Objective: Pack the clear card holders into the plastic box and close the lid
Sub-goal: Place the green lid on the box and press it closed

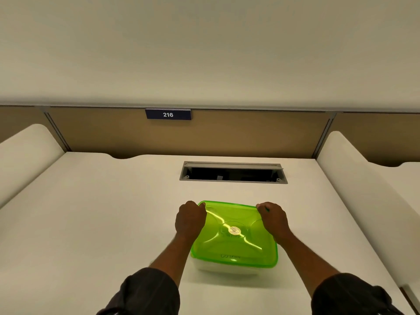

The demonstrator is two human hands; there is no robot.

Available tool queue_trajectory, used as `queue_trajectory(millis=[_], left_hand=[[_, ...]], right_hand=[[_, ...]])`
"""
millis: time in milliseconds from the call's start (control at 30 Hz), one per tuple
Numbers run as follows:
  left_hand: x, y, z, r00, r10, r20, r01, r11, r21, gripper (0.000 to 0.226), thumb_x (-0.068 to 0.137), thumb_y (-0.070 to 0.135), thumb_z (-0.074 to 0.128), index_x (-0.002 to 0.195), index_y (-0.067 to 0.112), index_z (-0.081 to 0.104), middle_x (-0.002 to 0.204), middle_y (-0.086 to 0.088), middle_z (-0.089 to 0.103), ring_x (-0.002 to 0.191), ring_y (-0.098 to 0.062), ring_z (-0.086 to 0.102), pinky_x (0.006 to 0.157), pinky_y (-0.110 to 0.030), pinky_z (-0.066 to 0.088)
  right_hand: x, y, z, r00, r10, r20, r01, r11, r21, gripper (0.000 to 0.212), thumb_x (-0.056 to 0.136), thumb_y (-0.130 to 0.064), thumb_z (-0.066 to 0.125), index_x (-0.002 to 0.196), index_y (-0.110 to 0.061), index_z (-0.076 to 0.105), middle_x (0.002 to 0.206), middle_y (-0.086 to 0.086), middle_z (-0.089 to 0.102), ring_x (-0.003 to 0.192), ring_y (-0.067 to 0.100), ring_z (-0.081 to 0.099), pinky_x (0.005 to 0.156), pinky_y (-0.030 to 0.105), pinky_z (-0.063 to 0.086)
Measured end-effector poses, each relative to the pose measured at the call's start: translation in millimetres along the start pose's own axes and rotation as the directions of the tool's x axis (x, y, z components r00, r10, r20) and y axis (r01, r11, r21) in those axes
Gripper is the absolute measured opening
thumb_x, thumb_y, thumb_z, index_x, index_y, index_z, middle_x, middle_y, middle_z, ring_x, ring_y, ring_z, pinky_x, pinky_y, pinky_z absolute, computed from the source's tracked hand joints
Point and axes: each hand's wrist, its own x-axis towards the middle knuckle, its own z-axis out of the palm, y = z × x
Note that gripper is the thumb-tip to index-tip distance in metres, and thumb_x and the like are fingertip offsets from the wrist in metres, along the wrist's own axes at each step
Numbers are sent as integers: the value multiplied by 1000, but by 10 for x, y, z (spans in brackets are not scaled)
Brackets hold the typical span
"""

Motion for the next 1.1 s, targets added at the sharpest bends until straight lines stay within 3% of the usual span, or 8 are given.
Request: queue_trajectory(millis=[100,300,633,867,967,1100], left_hand=[[-8,-36,17,1000,-8,12,8,1000,-23,44,93,45,48,96,4,61,105,-18,67,99,-37,63,76,-34,46],[-8,-101,54,1000,15,2,-15,999,-39,42,96,41,45,93,2,61,102,-19,68,97,-36,63,72,-32,43],[54,-79,66,1000,25,-10,-25,1000,2,36,95,30,43,98,-1,62,106,-22,63,100,-37,59,79,-37,46],[179,-146,116,1000,23,-20,-23,999,-25,44,96,40,45,93,2,65,100,-16,68,98,-33,62,76,-32,44],[248,-165,139,999,-30,-16,28,995,-91,45,94,42,50,85,1,66,94,-16,70,94,-33,63,69,-28,37],[367,-178,135,991,-128,31,132,978,-163,45,89,45,58,84,1,67,93,-16,70,96,-35,63,72,-30,41]], right_hand=[[7,25,43,1000,-6,-6,6,999,-33,35,94,-21,54,66,-2,62,69,13,66,71,31,59,64,33,37],[40,17,101,999,-33,-2,32,998,-61,25,94,-19,55,89,-2,73,94,13,73,91,30,63,79,35,45],[92,-6,187,1000,-25,5,26,997,-78,21,93,-16,56,91,-7,75,97,11,74,96,29,63,83,36,46],[132,-9,225,1000,-10,12,11,998,-67,21,91,-16,57,91,-8,76,97,10,75,97,28,62,85,36,46],[153,-24,238,1000,-6,13,7,998,-54,20,91,-18,58,90,-9,76,97,7,75,96,25,63,83,33,44],[181,-29,253,1000,15,15,-15,999,-31,22,91,-21,58,89,-9,76,95,5,75,90,20,65,77,26,40]])
